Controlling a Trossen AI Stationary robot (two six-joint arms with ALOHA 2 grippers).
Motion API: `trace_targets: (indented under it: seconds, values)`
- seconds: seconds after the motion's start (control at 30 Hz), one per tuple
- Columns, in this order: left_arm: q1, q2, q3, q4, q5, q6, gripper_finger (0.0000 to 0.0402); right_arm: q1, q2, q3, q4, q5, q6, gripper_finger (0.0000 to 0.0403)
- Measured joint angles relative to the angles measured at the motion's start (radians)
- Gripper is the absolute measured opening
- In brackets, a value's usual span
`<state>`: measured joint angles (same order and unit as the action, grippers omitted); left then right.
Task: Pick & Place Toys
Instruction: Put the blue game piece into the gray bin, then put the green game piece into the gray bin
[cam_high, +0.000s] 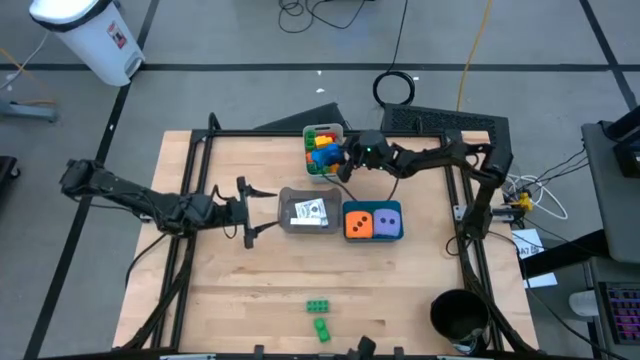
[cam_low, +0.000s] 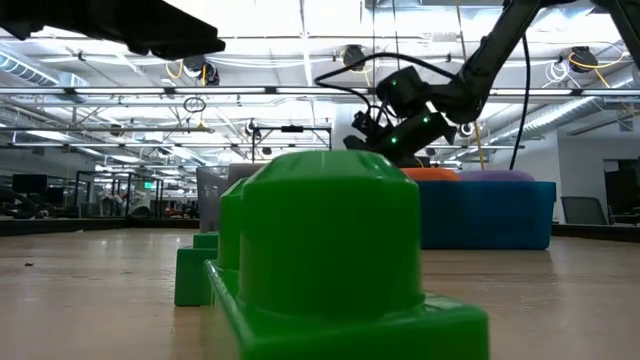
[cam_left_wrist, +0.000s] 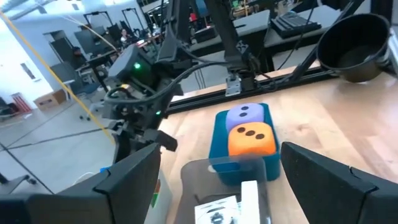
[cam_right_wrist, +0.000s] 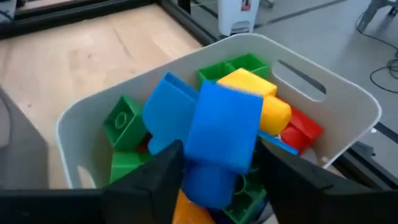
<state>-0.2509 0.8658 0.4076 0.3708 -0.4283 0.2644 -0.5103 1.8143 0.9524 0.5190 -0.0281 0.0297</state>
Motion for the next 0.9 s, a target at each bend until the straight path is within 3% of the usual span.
trace_targets:
  seconds: [0.2,0.37,0.63,0.9]
  values:
    - [0.024,0.000,0.000,0.000,0.000,-0.001,0.0340,0.047,-0.069,0.000,-0.062,-0.002,0.007,0.0264]
    - [0.036,0.000,0.000,0.000,0.000,-0.003,0.0340,0.121,-0.179,0.000,-0.154,-0.002,-0.014,0.0301]
    - [0.037,0.000,0.000,0.000,0.000,-0.011,0.0340,0.318,-0.322,0.001,-0.270,-0.003,-0.015,0.0303]
    - [0.037,0.000,0.000,0.000,0.000,-0.152,0.0340,0.567,-0.339,0.000,-0.250,-0.003,-0.100,0.0293]
